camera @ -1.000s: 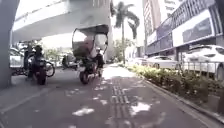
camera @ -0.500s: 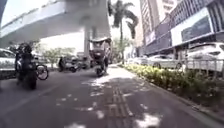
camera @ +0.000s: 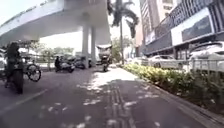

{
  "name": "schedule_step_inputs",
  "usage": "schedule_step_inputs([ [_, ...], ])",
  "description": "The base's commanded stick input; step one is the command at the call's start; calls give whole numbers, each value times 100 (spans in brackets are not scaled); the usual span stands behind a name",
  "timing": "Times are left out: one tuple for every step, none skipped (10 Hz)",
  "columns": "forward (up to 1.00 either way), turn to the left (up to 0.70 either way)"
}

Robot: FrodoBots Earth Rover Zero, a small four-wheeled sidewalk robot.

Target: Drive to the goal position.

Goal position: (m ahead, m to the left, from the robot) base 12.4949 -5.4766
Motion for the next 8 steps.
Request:
schedule_step_inputs([
  [70, 0],
  [70, 0],
  [70, 0],
  [70, 0],
  [70, 0],
  [70, 0],
  [70, 0],
  [70, 10],
])
